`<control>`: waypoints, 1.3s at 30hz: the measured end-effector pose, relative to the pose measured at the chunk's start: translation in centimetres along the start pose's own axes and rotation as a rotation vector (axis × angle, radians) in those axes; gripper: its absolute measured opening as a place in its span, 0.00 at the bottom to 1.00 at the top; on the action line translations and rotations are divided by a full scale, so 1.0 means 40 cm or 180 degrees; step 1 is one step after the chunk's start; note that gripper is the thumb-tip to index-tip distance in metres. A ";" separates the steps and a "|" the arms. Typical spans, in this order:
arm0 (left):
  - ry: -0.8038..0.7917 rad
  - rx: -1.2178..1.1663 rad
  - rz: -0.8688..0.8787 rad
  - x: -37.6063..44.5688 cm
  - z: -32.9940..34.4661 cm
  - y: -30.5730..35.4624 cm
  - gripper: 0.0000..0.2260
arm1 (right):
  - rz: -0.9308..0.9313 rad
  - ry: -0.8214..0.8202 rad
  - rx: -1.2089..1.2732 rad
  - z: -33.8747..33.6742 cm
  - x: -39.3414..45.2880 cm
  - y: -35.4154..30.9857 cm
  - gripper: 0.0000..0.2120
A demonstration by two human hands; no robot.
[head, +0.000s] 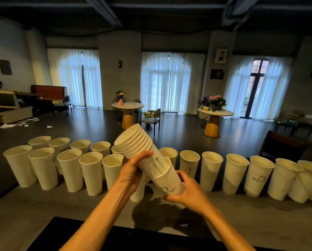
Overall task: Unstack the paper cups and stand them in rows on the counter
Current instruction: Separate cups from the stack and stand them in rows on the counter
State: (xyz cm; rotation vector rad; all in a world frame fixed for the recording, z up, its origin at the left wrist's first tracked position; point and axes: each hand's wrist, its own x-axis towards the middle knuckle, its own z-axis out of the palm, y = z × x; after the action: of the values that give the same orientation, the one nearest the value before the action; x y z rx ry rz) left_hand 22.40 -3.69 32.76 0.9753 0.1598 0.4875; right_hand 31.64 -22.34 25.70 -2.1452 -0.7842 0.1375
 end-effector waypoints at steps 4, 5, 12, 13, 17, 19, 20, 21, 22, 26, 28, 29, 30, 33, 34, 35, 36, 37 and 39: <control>-0.0001 -0.0562 0.0275 0.044 -0.034 0.114 0.41 | 0.0430 -0.0014 0.0283 0.063 0.020 0.074 0.44; 0.0007 -0.0694 0.0327 0.054 -0.048 0.136 0.38 | 0.0512 0.0045 0.0312 0.078 0.031 0.085 0.44; 0.0055 -0.1246 0.0294 0.070 -0.137 0.195 0.24 | 0.0781 0.0356 0.0581 0.143 0.107 0.095 0.38; 0.0080 -0.1250 0.0283 0.071 -0.150 0.193 0.22 | 0.0788 0.0371 0.0607 0.150 0.114 0.092 0.39; 0.0036 -0.1114 0.0182 0.068 -0.158 0.177 0.32 | 0.0872 0.0340 0.0610 0.159 0.117 0.090 0.40; -0.0067 -0.0948 0.0167 0.069 -0.152 0.168 0.34 | 0.0986 0.0290 0.0534 0.152 0.109 0.093 0.41; -0.0109 -0.0838 0.0143 0.067 -0.145 0.161 0.33 | 0.1054 0.0269 0.0511 0.144 0.101 0.096 0.42; -0.0136 -0.0757 0.0111 0.067 -0.139 0.151 0.31 | 0.1134 0.0254 0.0477 0.133 0.090 0.099 0.41; -0.0149 -0.0695 0.0076 0.065 -0.128 0.143 0.29 | 0.1204 0.0259 0.0425 0.117 0.075 0.100 0.40; -0.0381 -0.0354 -0.0215 0.054 -0.069 0.095 0.32 | 0.1318 0.0305 0.0454 0.007 -0.015 0.078 0.27; -0.0607 -0.0114 -0.0391 0.045 -0.036 0.063 0.38 | 0.1133 -0.0150 0.0486 -0.065 -0.066 0.051 0.25; -0.0758 -0.0027 -0.0476 0.039 -0.018 0.043 0.42 | 0.1040 -0.0463 0.0408 -0.100 -0.095 0.032 0.27; -0.0909 0.0060 -0.0522 0.030 0.001 0.026 0.43 | 0.0982 -0.0717 0.0296 -0.128 -0.118 0.012 0.30; -0.1366 0.0247 -0.0531 -0.001 0.060 -0.034 0.32 | 0.0882 -0.0762 0.0220 -0.171 -0.158 -0.041 0.36; -0.1428 0.0304 -0.0531 -0.012 0.075 -0.053 0.27 | 0.0831 -0.0680 0.0255 -0.171 -0.160 -0.053 0.34; -0.1485 0.0363 -0.0538 -0.019 0.089 -0.072 0.27 | 0.0799 -0.0600 0.0261 -0.172 -0.159 -0.056 0.31; -0.1509 0.0407 -0.0542 -0.023 0.097 -0.085 0.31 | 0.0742 -0.0537 0.0275 -0.165 -0.156 -0.055 0.29; -0.1464 0.0442 -0.0507 -0.024 0.105 -0.097 0.34 | 0.0689 -0.0478 0.0271 -0.160 -0.154 -0.052 0.29; -0.1231 0.0470 -0.0372 -0.024 0.115 -0.109 0.38 | 0.0565 -0.0393 0.0277 -0.149 -0.152 -0.040 0.31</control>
State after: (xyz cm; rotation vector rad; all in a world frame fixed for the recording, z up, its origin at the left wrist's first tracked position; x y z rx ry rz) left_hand 24.55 -9.63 31.63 1.1795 -0.0966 0.1751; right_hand 28.08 -29.12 29.78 -2.1364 -0.6441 0.3930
